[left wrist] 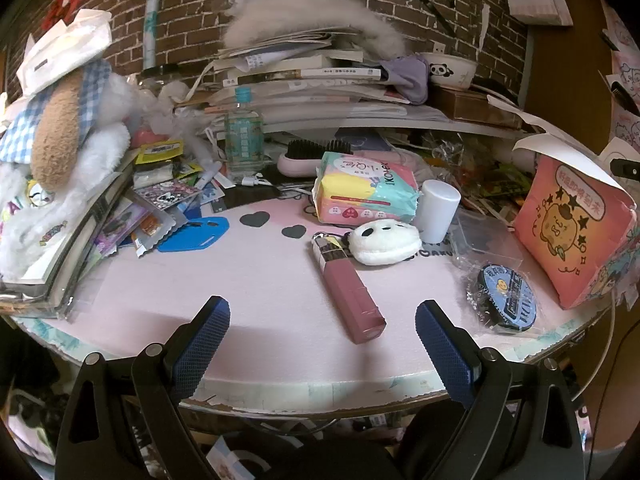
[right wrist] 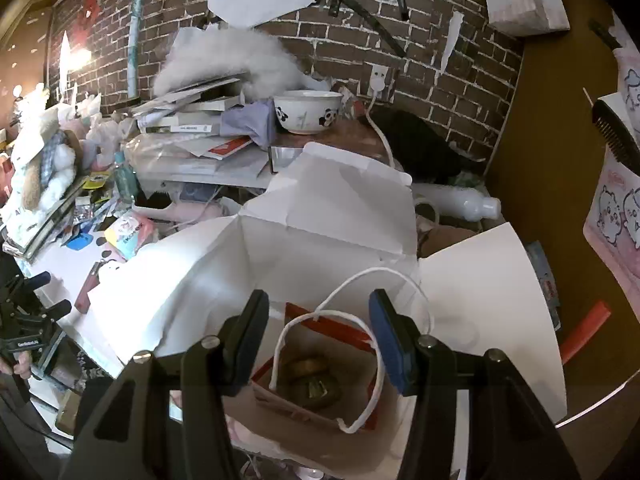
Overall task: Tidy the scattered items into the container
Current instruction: 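Lower the green jar into the Paddington bag and open the right gripper, then withdraw the right gripper from the bag back over the table, then reach the left gripper to the blue round wrapped item and grasp it, then lift the blue wrapped item and carry it toward the Paddington bag, then drop the blue wrapped item into the bag by opening the left gripper, then withdraw the left gripper from the bag toward the table, then reach the right gripper toward the clear plastic box on the table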
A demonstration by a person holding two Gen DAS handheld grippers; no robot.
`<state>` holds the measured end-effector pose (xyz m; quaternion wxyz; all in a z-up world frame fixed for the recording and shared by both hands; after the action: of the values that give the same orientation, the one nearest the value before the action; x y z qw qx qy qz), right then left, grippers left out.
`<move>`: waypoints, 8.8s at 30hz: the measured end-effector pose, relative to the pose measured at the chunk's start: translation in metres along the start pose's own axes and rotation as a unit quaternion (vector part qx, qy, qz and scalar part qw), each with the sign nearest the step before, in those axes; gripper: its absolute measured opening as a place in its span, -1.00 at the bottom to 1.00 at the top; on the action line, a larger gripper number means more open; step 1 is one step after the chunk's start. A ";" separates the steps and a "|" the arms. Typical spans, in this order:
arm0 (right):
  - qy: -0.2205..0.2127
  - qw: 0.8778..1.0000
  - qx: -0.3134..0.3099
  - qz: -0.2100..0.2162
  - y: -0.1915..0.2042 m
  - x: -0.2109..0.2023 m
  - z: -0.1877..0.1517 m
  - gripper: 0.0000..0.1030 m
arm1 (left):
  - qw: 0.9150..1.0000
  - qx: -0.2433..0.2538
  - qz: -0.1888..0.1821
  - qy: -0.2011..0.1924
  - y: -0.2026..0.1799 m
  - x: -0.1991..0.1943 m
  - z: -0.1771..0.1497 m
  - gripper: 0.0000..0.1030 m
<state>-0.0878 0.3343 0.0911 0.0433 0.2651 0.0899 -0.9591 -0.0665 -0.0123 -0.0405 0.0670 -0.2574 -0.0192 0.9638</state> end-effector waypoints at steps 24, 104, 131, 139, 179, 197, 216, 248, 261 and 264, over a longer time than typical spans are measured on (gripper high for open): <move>0.022 1.000 -0.008 0.011 0.012 -0.002 0.002 -0.04 | 1.000 -0.001 -0.001 0.001 -0.003 0.001 0.000 0.81; -0.043 0.969 0.066 0.233 0.118 -0.031 -0.067 0.66 | 0.986 0.095 -0.133 0.029 -0.143 0.045 -0.018 0.60; -0.062 0.968 0.080 0.231 0.098 -0.043 -0.063 0.66 | 0.979 0.065 -0.194 0.028 -0.134 0.034 -0.017 -0.51; -0.062 0.968 0.079 0.231 0.098 -0.044 -0.063 0.66 | 0.976 0.059 -0.211 0.016 -0.132 0.024 -0.010 -0.62; -0.096 0.967 0.058 0.227 0.061 -0.086 -0.075 0.67 | 0.952 0.224 -0.208 -0.007 -0.277 0.008 0.136 -0.65; -0.100 0.967 0.067 0.223 0.052 -0.086 -0.075 0.67 | 0.948 0.290 -0.128 -0.030 -0.288 0.025 0.120 0.58; -0.086 0.965 0.068 0.237 0.067 -0.071 -0.075 0.67 | 0.966 0.198 -0.123 -0.109 -0.202 -0.031 0.147 0.72; -0.088 0.992 0.057 0.075 0.194 0.019 -0.085 0.67 | 0.987 0.051 0.013 -0.152 0.004 -0.072 0.055 0.95; -0.066 0.997 0.029 -0.042 0.214 0.074 -0.071 0.67 | 0.991 0.006 0.014 -0.132 0.042 -0.059 0.026 0.95; -0.060 0.996 0.028 -0.062 0.212 0.081 -0.067 0.67 | 0.992 0.003 0.003 -0.128 0.039 -0.053 0.021 0.95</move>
<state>-0.0959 0.1370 -0.0391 -0.0182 0.2023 0.0767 -0.9761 -0.0361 -0.0588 0.0011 0.0623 -0.1322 -0.0244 0.9890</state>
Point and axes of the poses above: each gripper's, at about its wrist camera, not at the fingertips, and x roughly the way its jaws point, y to its left, z to its top, the point moved 4 cm from there along x, roughly the way its jaws point, and after that the axes turned 8 degrees about -y, right-handed, at the moved point
